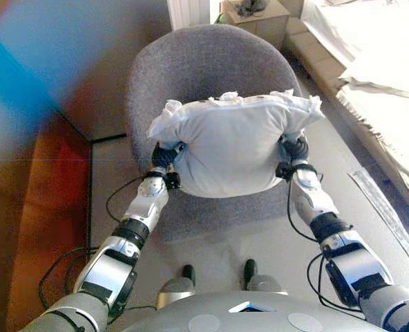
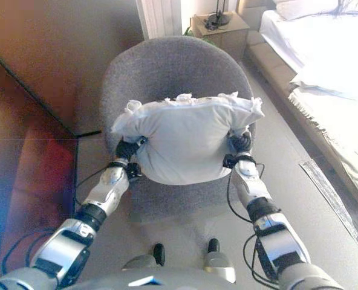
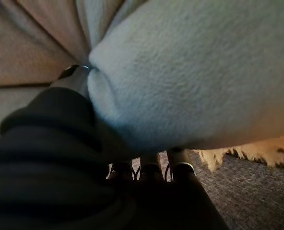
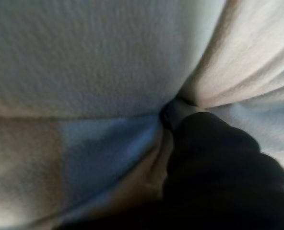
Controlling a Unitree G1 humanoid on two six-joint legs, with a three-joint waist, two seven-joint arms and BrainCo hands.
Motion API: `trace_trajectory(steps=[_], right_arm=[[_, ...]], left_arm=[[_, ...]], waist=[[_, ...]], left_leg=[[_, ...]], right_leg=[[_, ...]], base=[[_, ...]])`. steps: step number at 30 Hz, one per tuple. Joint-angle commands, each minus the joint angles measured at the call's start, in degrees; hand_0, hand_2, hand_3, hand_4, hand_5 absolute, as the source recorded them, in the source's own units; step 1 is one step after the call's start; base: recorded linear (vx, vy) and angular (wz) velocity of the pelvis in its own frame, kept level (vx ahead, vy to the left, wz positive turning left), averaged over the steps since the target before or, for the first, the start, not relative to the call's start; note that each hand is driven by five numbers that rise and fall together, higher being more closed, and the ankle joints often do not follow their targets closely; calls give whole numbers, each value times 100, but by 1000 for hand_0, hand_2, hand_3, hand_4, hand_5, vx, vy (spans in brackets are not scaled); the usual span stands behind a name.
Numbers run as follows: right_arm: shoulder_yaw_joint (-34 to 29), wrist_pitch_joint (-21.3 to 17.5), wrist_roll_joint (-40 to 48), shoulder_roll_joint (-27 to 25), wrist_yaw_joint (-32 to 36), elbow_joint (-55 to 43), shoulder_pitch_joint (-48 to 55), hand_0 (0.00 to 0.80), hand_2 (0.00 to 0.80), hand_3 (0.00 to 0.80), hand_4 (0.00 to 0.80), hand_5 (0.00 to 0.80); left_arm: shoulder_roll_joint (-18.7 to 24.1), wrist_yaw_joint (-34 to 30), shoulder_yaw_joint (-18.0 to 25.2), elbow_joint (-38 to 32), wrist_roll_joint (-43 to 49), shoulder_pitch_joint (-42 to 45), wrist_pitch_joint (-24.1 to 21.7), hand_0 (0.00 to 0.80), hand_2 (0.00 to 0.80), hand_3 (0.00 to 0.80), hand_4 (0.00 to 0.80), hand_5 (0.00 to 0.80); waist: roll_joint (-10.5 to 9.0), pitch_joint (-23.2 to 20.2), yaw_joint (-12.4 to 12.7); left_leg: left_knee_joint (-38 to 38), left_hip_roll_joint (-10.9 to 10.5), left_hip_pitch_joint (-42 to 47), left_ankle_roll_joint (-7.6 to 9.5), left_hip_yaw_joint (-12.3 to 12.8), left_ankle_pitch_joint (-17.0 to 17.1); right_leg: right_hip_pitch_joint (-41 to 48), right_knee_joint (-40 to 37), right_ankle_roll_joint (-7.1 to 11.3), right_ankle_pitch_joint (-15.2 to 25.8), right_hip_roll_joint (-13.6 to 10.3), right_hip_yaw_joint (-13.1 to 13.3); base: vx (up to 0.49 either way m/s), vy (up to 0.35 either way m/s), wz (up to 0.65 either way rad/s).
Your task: Pick up the cushion and take it to the sofa
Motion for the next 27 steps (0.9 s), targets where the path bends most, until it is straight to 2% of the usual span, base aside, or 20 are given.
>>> trace_trajectory(steps=[1,7,12,18,27], right_arm=[[295,-279,22,352,156,161,-1450,800,800,800,800,800],[415,-265,227,152,387,1481,-2691,800,800,800,800,800],[567,-303,248,8,576,2068,-3301,800,800,800,800,800],[646,-275,266,-113,612,2438,-3811,800,800,800,800,800],[1076,9,-451,-383,514,2886,-4548,800,800,800,800,800]], left_arm=[[-377,-34,-510,344,-95,-1610,-432,800,800,800,800,800],[-397,51,-587,1365,-305,-2816,-620,800,800,800,800,800],[-242,135,-690,1996,-395,-3495,-543,800,800,800,800,800],[-41,170,-751,2470,-533,-3963,-511,800,800,800,800,800],[154,215,-700,2926,-927,-4446,-404,800,800,800,800,800]], waist=[[-74,203,26],[-81,755,-21],[-144,1107,-78],[-243,1318,-76],[-273,1500,-54]], left_leg=[[98,192,-30,-110,75,-562],[213,187,-642,-194,-9,-505],[222,182,-1007,-202,-38,-371],[243,180,-1306,-230,-19,-292],[348,130,-1717,-214,37,-219]], right_leg=[[108,14,367,-402,-372,81],[-433,35,386,-356,-378,219],[-779,45,359,-268,-332,347],[-1077,83,373,-201,-317,406],[-1601,307,417,-159,-356,409]], base=[[-66,-12,-3],[-231,14,-5],[-107,14,-4],[-32,5,-3],[-11,15,1]])
